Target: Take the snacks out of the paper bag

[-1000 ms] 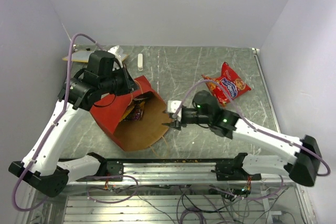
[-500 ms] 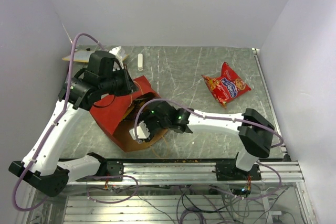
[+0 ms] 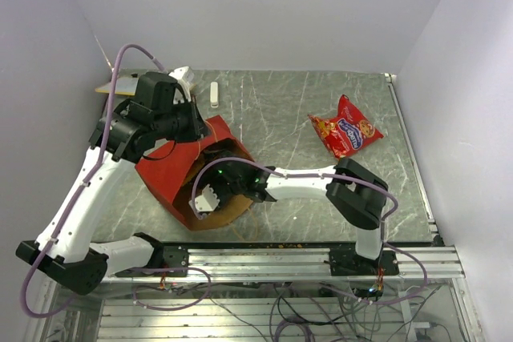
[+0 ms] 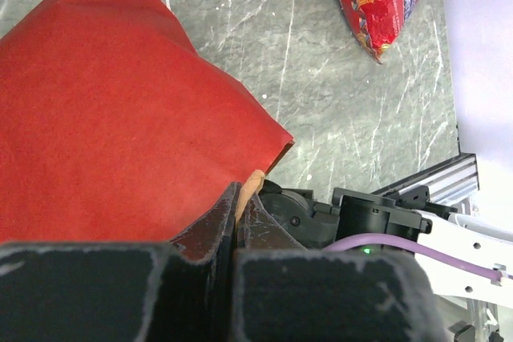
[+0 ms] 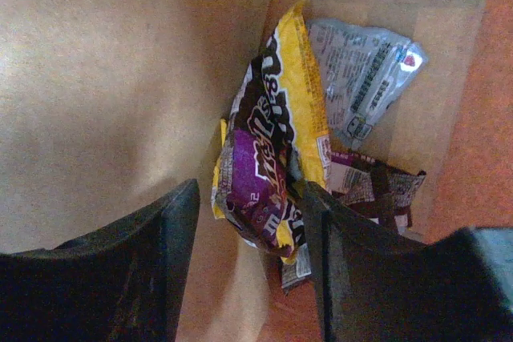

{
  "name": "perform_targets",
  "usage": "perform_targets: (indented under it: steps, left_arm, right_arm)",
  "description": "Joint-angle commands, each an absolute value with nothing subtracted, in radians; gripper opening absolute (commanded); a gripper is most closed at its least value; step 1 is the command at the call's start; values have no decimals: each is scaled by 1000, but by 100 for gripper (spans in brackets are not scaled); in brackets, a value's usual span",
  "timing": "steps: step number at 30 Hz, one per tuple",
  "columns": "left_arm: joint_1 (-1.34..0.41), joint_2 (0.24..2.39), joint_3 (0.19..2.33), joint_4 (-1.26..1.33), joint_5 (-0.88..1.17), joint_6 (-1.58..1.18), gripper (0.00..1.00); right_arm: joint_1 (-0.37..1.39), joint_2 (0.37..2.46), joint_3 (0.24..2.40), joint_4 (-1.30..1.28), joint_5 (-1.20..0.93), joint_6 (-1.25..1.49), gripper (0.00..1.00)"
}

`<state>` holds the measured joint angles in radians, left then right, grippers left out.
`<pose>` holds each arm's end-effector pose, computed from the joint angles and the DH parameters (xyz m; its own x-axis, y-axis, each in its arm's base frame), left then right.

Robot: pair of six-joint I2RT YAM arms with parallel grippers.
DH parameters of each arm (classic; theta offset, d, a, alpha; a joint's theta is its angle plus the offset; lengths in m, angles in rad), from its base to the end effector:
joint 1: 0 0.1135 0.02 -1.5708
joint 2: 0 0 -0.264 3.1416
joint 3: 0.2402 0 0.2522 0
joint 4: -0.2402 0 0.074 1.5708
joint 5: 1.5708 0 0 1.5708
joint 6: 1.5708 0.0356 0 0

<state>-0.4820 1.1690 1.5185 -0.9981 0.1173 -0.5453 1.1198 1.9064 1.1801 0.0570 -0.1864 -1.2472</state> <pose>0.1873 -0.1027 0.4307 -0.7393 -0.1946 -0.6447 0.1866 0.8606 -0.4738 0.1751 0.3767 0.1773 0.8126 -0.4596 -0.3584 -0.5578 -0.4348 -0.7070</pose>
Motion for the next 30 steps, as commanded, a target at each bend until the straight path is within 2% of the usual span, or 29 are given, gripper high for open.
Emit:
perform_targets:
  steps: [1,3,8,14,22,26,30]
  left_arm:
    - [-473,1173,1575,-1028,108,-498,7]
    - [-472,1164,1558,-1017,104,-509,7]
    - [-467,1158,1539,-1001,93,-609,7]
    - [-466,1123,1509,-996,69,-682,7]
    - [-466,1099,1499,-981,42,-770,7]
    - [-466,1116,1516,-995,10,-785,7]
    - [-466,1109,1489,-966,15,-818,7]
  right_arm:
    - [1098,1946,1194,126,-140,-1307,50]
    - [1085,1948,1191,121,-157,-1320,44]
    - [1073,1901,1161,109,-193,-1312,20]
    - [1059,1820,1130,89,-268,-1266,6]
    - [1059,1561,1037,-59,-323,-1115,0]
    - [1056,1407,963,-98,-313,-936,0]
    - [1053,1227,833,-23,-310,-672,0]
